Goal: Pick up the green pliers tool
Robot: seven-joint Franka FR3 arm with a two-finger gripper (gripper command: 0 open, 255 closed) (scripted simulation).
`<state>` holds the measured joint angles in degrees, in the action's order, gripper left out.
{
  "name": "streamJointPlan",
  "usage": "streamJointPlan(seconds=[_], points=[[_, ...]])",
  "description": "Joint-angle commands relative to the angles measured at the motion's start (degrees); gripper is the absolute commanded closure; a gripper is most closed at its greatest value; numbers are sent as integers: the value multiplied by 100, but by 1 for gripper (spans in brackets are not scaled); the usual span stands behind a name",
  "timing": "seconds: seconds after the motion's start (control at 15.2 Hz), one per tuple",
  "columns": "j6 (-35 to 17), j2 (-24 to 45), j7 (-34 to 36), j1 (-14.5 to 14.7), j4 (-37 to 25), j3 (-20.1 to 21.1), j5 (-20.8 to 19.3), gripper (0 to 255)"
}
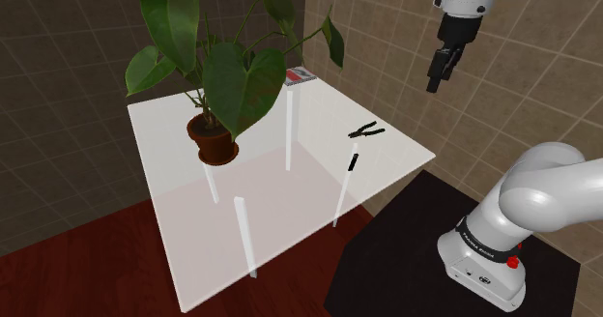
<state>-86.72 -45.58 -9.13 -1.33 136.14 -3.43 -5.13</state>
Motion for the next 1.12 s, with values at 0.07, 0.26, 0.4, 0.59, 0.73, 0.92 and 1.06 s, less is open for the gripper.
streamJointPlan(seconds=[0.07, 0.26, 0.4, 0.59, 0.73, 0.92, 1.06], points=[[-150, 97, -178, 7, 65, -111, -77, 0], [-613, 449, -703, 27, 208, -440, -290, 0], [-928, 730, -1047, 48, 260, -659, -415, 0], [-1404, 1220, -1559, 87, 273, -975, -563, 0], [-1720, 1586, -1901, 122, 238, -1178, -631, 0], [-2183, 2191, -2421, 187, 124, -1468, -674, 0], [-2480, 2626, -2780, 228, 8, -1638, -654, 0]])
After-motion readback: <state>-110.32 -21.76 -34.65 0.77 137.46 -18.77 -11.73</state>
